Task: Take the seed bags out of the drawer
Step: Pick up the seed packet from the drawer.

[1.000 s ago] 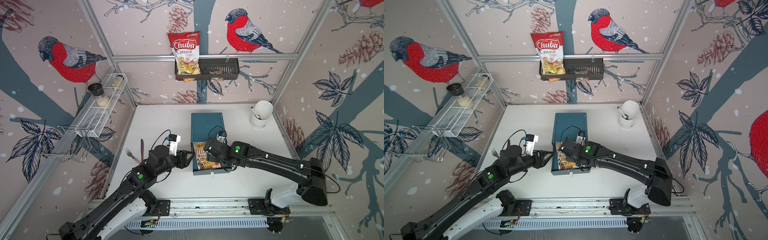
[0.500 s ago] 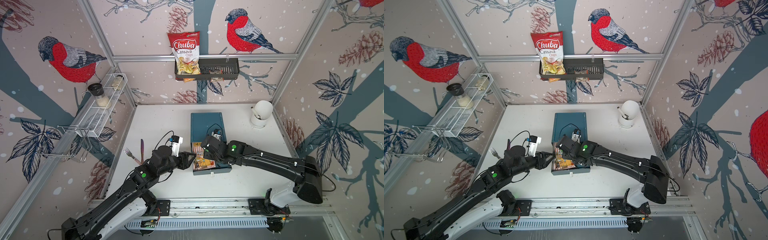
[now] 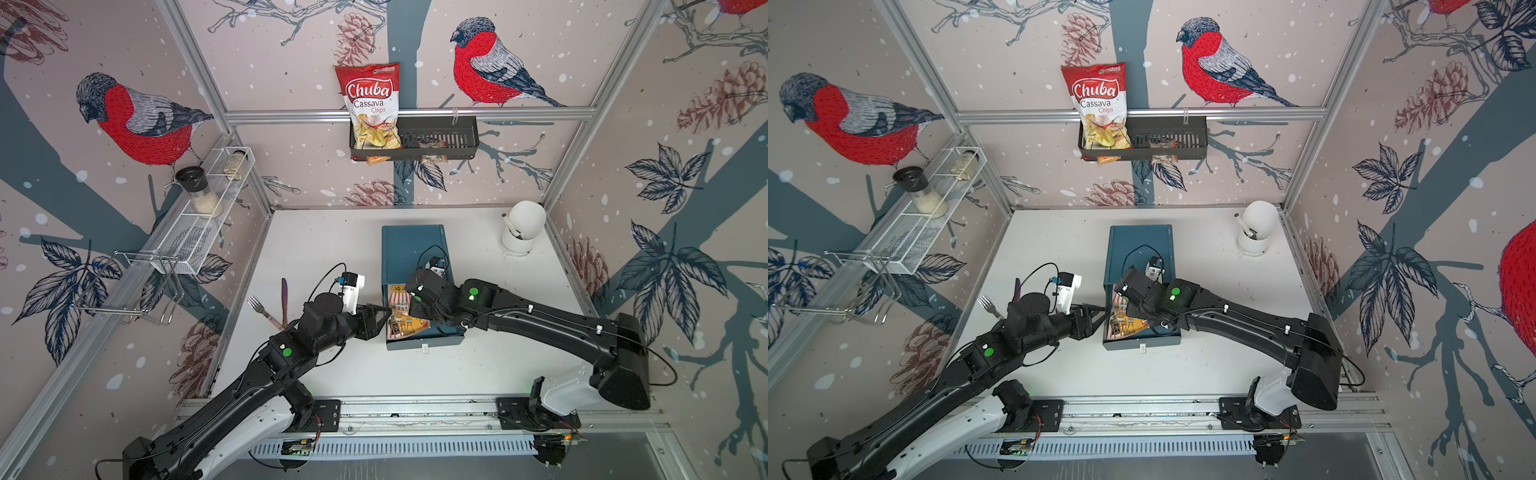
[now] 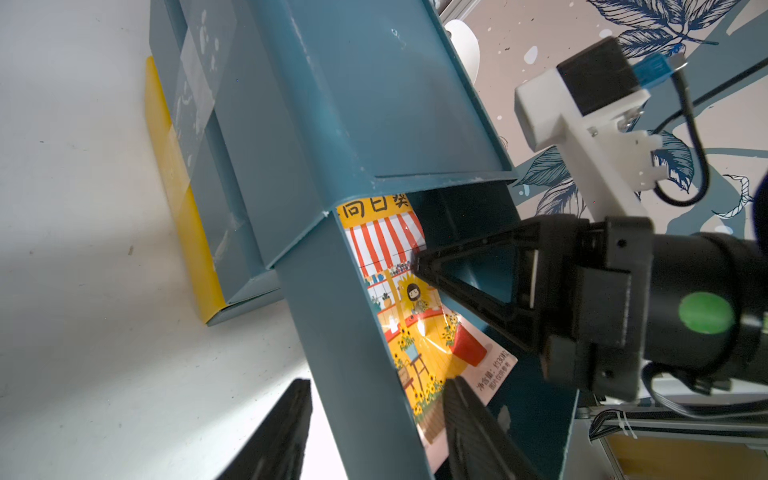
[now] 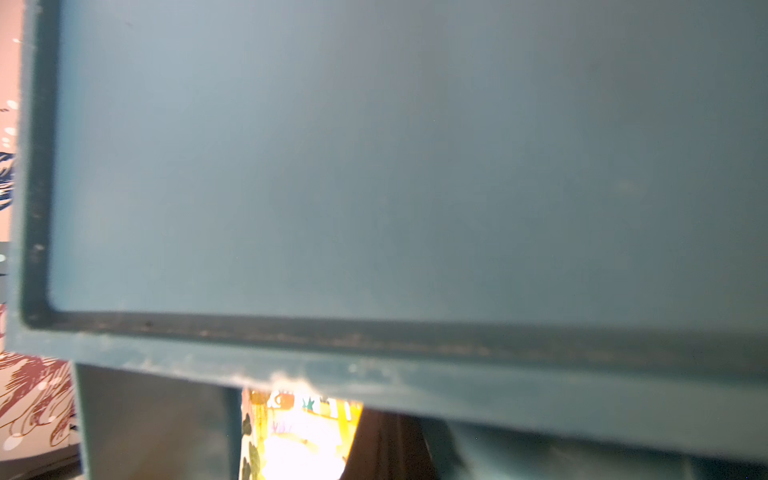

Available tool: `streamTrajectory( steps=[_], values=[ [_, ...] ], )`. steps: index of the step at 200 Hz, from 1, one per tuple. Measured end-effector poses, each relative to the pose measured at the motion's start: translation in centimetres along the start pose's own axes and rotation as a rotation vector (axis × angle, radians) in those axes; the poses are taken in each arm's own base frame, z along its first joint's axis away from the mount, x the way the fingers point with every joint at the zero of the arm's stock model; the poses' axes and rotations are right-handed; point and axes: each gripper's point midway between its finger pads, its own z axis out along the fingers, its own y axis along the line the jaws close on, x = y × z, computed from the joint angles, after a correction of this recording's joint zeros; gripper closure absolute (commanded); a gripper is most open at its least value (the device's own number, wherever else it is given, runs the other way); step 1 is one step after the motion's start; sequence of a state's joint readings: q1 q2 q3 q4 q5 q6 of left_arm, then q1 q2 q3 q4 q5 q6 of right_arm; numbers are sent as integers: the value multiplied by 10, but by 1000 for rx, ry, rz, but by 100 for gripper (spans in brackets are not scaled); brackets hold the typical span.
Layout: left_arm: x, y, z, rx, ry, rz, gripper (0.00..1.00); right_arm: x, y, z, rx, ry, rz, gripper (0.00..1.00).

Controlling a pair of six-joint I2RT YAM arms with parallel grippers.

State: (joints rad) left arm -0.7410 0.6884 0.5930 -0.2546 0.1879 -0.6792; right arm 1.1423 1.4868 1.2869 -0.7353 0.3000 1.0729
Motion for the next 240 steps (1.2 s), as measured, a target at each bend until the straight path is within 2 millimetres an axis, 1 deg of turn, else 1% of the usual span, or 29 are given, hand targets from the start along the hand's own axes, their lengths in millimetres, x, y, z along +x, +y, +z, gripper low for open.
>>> streamTrajectory(
  steps=[19, 52, 81, 116, 137, 162, 191, 213, 228, 240],
  values=[
    [-2, 0, -1, -3, -11, 8, 44, -3, 2, -4, -7, -4, 2, 100],
    [-3, 0, -2, -4, -16, 10, 44, -10, 11, -18, -42, -25, 9, 100],
    [-3, -1, -2, -2, -18, 10, 44, -14, 8, -26, -48, -33, 20, 100],
    [-4, -1, -5, 2, -29, 11, 40, -17, 6, -39, -73, -34, 31, 100],
    [-7, 1, -6, -7, -46, 5, 38, -16, 7, -48, -91, -24, 29, 100],
    [-11, 2, -7, -23, -63, -18, 38, -12, 1, -62, -101, -16, 19, 100],
    [-15, 0, -7, -23, -71, -17, 38, -6, -2, -74, -120, -12, 4, 100],
    [-23, -2, -10, -32, -97, -19, 37, -1, -4, -82, -126, -7, -17, 100],
    [-26, -4, -11, -27, -103, -18, 37, 4, -1, -92, -153, -7, -52, 100],
    [-27, -4, -12, -29, -107, -17, 37, 4, 2, -104, -190, -18, -60, 100]
  ],
)
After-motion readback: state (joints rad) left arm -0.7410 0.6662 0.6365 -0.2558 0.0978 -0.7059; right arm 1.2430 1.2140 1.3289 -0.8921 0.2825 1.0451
